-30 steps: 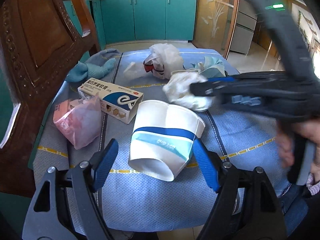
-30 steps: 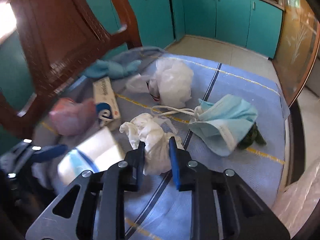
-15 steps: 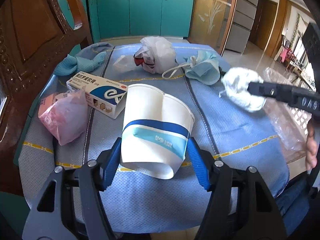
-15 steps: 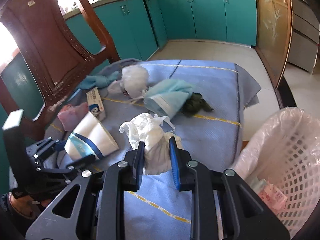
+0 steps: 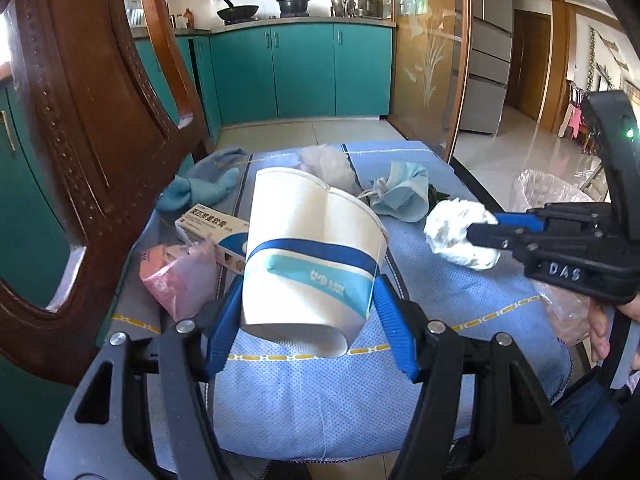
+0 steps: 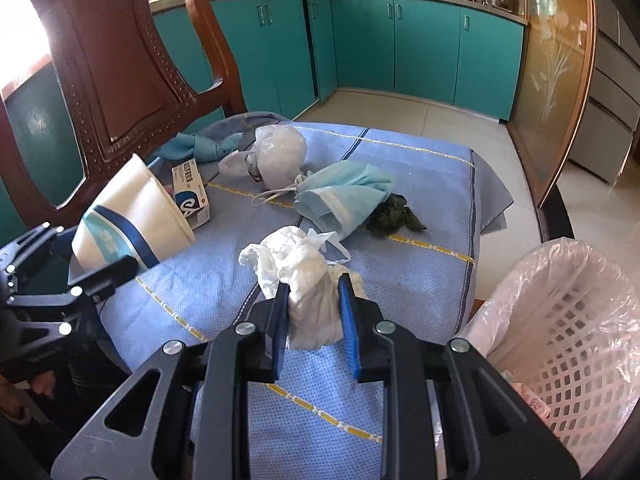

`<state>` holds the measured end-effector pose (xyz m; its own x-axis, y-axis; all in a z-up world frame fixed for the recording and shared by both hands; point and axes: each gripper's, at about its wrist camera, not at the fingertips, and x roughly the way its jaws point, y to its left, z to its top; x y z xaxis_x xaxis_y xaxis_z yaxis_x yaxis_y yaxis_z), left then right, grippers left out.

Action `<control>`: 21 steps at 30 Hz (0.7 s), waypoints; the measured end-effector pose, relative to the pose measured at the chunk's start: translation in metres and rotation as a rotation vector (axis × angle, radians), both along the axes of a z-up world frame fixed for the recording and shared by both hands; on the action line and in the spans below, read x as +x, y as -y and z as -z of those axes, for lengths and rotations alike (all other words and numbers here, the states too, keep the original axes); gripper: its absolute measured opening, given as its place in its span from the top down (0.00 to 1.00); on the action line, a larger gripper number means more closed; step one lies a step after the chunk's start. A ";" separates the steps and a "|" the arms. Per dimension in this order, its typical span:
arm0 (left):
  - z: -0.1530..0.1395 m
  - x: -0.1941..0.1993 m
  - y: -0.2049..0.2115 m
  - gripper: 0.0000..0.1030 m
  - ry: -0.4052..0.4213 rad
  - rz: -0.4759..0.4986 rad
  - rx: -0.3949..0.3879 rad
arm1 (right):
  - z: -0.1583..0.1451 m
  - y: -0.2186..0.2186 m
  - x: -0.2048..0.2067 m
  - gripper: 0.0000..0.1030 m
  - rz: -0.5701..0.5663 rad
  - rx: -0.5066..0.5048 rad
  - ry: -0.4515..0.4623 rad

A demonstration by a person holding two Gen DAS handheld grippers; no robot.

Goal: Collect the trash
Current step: 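Hold the white tissue in the right tool while the left grips the paper cup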

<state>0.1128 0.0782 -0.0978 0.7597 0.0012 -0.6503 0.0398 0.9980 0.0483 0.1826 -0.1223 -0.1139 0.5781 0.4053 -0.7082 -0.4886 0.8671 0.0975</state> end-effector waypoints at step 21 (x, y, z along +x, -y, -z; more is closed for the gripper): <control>-0.009 -0.007 0.008 0.37 0.016 -0.005 0.015 | -0.007 0.000 -0.012 0.76 0.000 0.000 0.052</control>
<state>0.1053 0.0699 -0.0891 0.7697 0.0144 -0.6382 0.0339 0.9974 0.0634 0.1706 -0.1218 -0.1066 0.6146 0.4052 -0.6768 -0.4926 0.8673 0.0719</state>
